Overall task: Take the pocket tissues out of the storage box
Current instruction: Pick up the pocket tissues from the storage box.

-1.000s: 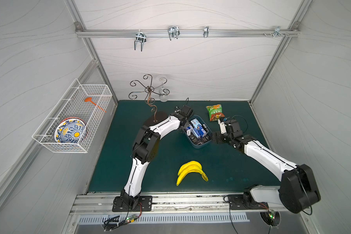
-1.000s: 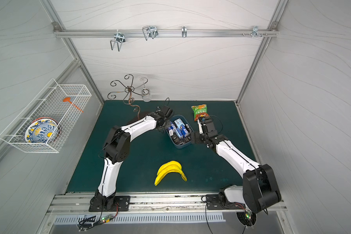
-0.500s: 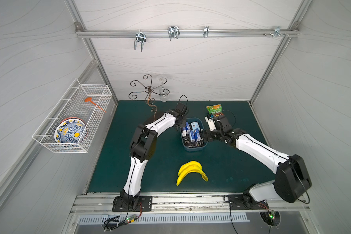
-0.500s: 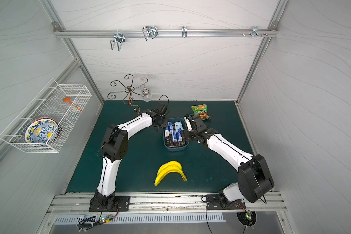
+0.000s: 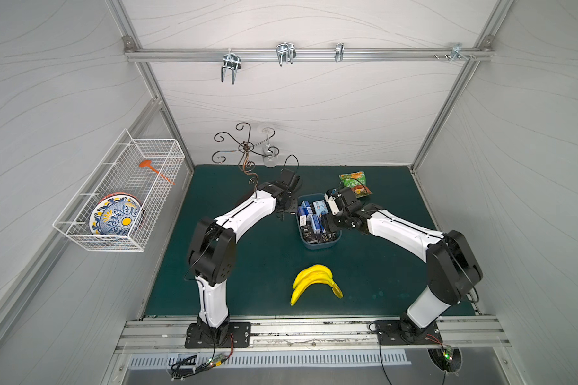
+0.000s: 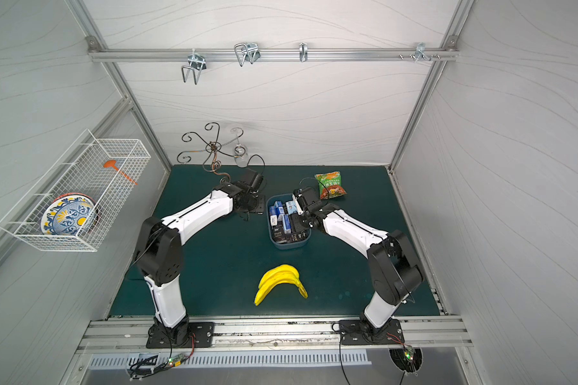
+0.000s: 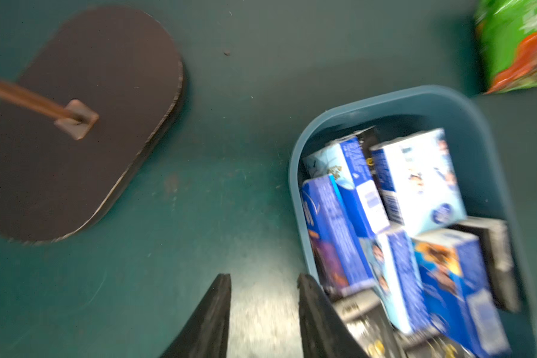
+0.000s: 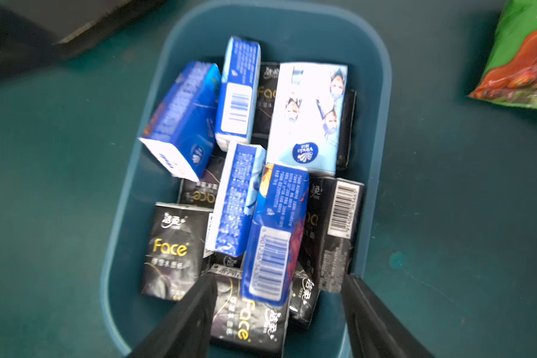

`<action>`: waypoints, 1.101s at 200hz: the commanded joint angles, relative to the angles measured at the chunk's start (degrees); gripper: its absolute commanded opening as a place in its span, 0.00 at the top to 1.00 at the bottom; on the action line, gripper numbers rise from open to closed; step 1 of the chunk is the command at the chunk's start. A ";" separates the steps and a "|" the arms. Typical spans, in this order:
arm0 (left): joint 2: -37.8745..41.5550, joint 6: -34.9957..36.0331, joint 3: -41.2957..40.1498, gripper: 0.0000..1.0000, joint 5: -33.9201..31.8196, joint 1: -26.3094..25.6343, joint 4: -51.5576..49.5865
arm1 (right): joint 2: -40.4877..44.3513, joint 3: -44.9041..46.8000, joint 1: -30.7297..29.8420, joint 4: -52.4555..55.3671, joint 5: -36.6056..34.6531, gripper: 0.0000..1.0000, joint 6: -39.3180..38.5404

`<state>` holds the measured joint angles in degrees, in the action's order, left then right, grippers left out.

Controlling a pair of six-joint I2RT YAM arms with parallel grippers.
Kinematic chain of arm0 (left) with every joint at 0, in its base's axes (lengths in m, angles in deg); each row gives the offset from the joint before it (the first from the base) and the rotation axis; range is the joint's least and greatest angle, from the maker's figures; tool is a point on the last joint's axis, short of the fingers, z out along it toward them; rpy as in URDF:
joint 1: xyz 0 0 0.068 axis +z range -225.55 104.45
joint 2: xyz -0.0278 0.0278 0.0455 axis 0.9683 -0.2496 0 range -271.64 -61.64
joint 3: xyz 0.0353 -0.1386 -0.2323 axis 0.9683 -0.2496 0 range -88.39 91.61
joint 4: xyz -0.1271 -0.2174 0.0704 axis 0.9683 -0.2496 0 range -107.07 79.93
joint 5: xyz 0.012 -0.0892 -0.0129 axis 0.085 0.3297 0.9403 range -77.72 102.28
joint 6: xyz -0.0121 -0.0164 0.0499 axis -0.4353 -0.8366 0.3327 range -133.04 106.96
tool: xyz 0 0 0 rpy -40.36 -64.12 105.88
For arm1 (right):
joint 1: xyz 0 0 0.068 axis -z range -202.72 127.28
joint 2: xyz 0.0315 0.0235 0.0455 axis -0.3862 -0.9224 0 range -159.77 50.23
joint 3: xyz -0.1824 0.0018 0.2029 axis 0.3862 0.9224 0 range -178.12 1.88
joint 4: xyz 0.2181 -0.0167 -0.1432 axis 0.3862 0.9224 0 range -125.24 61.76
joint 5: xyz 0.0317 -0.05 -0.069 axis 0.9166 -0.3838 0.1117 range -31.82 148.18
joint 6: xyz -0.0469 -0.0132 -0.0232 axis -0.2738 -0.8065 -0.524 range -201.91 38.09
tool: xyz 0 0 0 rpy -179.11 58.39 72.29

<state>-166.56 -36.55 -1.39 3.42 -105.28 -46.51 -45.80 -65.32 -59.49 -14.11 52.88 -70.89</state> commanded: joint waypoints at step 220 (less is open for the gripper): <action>27.74 -14.02 -23.65 0.61 -24.50 -12.36 -5.57 | 9.73 3.82 14.27 -6.22 16.85 0.80 8.64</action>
<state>-139.68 -49.71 -24.73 -18.83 -117.76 -51.19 -41.28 -63.99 -51.65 -17.54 62.23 -65.23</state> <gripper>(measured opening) 0.391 0.207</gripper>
